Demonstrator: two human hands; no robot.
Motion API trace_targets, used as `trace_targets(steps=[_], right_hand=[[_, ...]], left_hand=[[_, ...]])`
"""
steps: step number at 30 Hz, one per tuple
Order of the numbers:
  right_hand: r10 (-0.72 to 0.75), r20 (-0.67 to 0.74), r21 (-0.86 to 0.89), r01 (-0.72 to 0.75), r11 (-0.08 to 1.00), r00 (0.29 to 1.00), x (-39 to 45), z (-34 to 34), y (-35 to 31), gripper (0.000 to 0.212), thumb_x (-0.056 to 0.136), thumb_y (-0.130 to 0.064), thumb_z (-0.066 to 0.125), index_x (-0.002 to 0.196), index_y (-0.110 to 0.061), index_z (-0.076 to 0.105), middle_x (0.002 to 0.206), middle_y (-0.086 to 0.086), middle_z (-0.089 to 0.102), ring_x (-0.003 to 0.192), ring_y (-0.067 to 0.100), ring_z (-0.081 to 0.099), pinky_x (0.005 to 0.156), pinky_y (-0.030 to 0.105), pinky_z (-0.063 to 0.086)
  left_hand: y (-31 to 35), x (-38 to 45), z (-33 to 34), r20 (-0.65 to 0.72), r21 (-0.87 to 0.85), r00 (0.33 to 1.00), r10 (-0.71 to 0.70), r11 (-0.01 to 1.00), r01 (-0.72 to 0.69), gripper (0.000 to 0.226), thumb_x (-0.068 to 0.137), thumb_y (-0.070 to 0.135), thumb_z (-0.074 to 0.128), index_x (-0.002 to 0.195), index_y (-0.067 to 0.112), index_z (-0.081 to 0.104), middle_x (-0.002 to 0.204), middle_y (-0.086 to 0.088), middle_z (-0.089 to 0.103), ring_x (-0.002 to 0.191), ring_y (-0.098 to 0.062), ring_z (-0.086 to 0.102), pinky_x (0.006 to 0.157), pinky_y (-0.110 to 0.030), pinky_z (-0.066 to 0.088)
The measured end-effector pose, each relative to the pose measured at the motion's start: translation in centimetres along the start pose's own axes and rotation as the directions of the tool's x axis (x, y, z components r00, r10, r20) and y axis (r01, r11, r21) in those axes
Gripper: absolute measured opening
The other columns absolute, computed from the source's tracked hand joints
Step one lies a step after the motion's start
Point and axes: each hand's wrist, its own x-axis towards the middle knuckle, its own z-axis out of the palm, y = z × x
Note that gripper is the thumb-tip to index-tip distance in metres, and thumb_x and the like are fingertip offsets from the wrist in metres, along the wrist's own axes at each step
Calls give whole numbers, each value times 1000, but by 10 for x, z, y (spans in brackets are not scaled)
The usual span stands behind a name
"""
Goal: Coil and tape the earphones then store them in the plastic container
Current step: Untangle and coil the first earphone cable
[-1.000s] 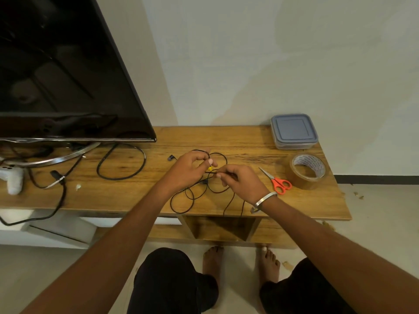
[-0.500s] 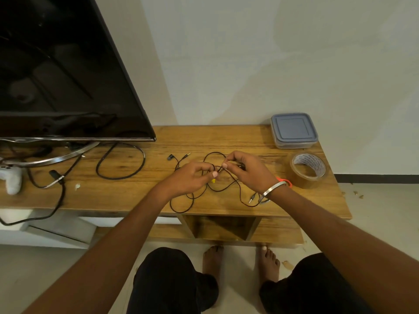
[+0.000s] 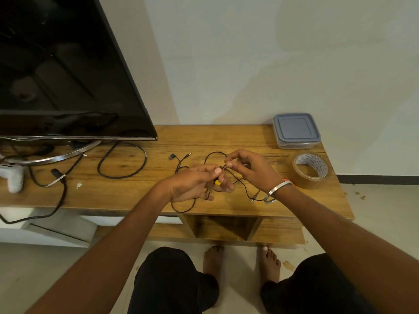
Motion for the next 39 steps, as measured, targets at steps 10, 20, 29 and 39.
trace_targets(steps=[10,20,29,39], right_hand=[[115,69,-187,-100,977,991,-21,17,28,15,100,-18,40,89,-20,50,73,12,59,65,27,53,62,40,43],[96,273,-239,-29,971,957,-22,43,8,22,102,-18,36,105,-5,53,70,-14,47,60,10,52,58,25,42],[60,263,-61,-46,997,963,-22,42,-1,23,101,-18,39,91,-10,58,56,-9,50,48,3,48,57,25,42],[86,222,134,-118,984,971,-21,23,-10,23,100,-14,42,93,-3,61,42,-15,39,39,3,33,42,13,28]], left_hand=[[11,-4,2,67,-456,956,284,861,-224,20,94,36,54,88,17,57,111,-16,67,127,-48,49,103,-72,31],[21,9,18,-189,-464,905,381,777,-424,23,99,34,39,92,20,55,138,-22,53,132,-42,47,108,-67,30],[12,7,11,-395,-7,854,338,929,-371,21,102,27,41,91,18,57,131,-3,63,129,-13,51,99,-35,41],[-12,7,-16,-377,473,845,379,863,-176,22,100,27,51,94,18,69,113,3,67,116,-3,56,106,-37,42]])
